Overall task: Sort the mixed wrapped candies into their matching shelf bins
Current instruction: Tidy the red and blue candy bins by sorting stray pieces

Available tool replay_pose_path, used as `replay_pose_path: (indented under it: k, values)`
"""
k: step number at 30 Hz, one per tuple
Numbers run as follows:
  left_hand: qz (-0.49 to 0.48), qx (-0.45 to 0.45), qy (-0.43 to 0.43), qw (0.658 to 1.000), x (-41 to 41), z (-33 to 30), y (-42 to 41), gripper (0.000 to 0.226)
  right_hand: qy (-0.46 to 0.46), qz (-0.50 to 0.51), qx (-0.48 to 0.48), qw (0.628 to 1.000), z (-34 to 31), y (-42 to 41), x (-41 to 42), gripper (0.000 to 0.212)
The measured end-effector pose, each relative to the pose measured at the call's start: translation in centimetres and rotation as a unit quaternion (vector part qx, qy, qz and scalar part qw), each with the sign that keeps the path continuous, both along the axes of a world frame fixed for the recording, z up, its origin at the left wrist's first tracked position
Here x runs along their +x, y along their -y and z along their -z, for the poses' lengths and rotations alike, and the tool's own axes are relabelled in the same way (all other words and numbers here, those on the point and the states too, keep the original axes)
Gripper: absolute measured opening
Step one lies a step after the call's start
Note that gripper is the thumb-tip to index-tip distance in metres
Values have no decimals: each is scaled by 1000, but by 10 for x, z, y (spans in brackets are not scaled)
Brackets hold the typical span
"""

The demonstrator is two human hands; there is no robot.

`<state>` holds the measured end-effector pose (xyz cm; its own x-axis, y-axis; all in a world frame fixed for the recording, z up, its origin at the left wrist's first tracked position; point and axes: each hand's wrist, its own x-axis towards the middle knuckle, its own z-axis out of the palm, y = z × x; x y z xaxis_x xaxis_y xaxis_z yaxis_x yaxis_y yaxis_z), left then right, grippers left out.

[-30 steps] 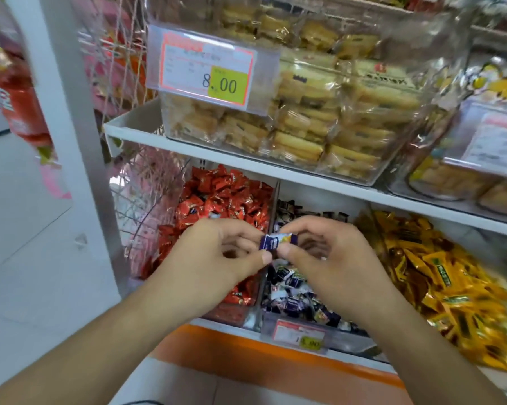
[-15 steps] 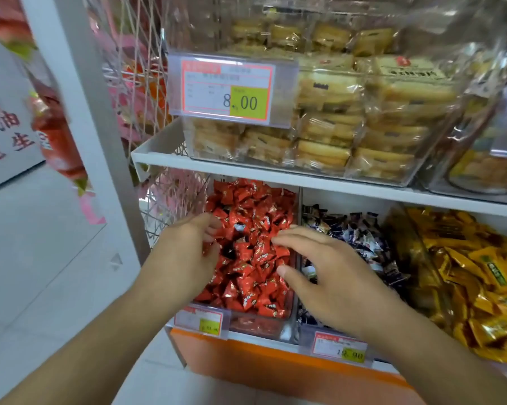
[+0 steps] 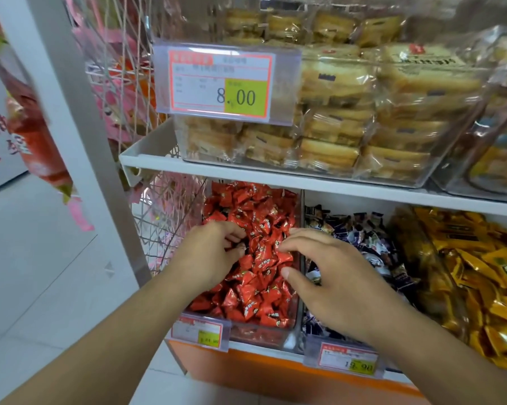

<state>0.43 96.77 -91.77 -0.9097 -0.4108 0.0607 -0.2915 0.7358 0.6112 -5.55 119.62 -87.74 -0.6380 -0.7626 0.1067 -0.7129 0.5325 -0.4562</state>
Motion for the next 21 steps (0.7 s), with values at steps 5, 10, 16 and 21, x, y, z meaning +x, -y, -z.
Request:
replay_pose_path:
  k: [5,10,16,21]
  values:
    - [12,-10,18,1000,4,2,0,34,-6,-3,1,1000,-1,2,2,36]
    - [-10,25,-69,997,17,-14,-6,31,10,14,-18,1000,-4,0,7,40]
    - [69,112,-127,983,42,-47,-48,43,62,51,-147,986,-13,2,16,19]
    - [101,131,-130,978,44,-43,-66,42,74,97,-166,979,-18,-8,13,11]
